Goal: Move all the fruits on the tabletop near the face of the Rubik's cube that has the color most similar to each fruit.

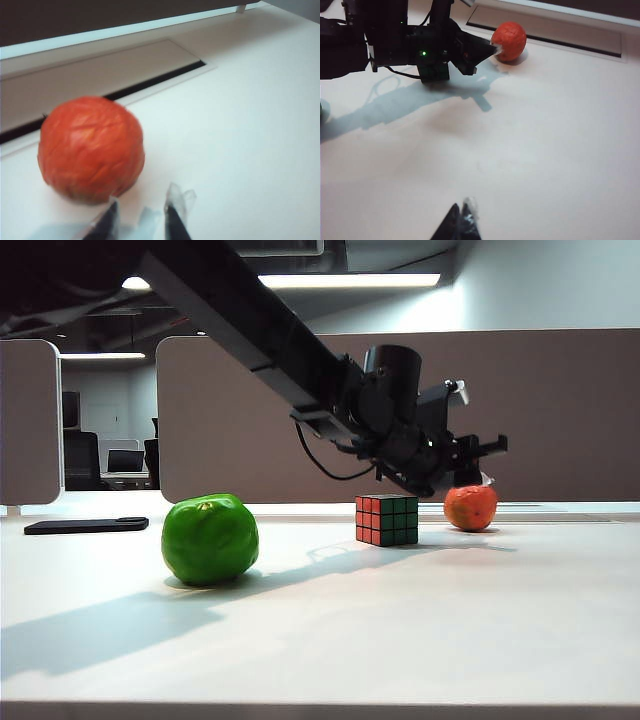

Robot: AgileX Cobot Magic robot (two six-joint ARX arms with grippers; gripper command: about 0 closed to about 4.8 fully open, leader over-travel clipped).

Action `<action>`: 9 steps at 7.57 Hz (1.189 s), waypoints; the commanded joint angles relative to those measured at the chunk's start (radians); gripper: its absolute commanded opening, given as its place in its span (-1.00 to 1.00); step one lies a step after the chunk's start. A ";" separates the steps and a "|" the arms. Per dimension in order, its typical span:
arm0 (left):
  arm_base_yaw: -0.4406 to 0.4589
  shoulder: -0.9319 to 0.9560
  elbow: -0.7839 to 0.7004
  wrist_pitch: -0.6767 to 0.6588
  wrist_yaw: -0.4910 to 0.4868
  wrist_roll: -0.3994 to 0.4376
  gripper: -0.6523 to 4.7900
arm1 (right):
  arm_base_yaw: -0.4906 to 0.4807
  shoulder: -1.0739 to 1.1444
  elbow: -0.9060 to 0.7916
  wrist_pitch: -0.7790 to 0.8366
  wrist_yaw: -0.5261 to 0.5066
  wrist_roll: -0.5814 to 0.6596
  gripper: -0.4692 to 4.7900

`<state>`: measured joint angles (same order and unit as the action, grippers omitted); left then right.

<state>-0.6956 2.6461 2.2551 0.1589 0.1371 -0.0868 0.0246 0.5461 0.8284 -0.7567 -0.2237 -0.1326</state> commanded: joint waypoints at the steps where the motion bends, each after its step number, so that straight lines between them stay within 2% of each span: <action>1: 0.021 -0.266 0.003 -0.139 -0.050 0.101 -0.57 | -0.002 -0.024 0.003 0.097 0.007 0.001 -0.83; 3: 0.029 -0.325 0.003 -0.220 -0.082 0.106 -0.57 | -0.003 -0.043 0.004 0.114 0.018 0.002 -0.83; 4: 0.162 -0.669 0.003 -0.818 -0.047 0.137 -0.78 | -0.005 -0.358 0.002 0.104 0.090 0.066 -0.83; 6: 0.162 -0.768 0.001 -0.924 -0.046 0.143 -0.78 | -0.004 -0.461 -0.048 0.096 0.091 0.083 -0.83; 7: 0.164 -0.819 0.000 -1.019 -0.061 0.141 -0.78 | -0.005 -0.542 -0.180 0.084 0.089 0.089 -0.83; 9: 0.168 -0.844 -0.002 -1.091 -0.077 0.143 -0.78 | -0.004 -0.542 -0.227 0.107 0.071 0.090 -0.83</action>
<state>-0.5304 1.8175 2.2532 -0.8837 0.0700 0.0525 0.0193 0.0048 0.6144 -0.6846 -0.1368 -0.0479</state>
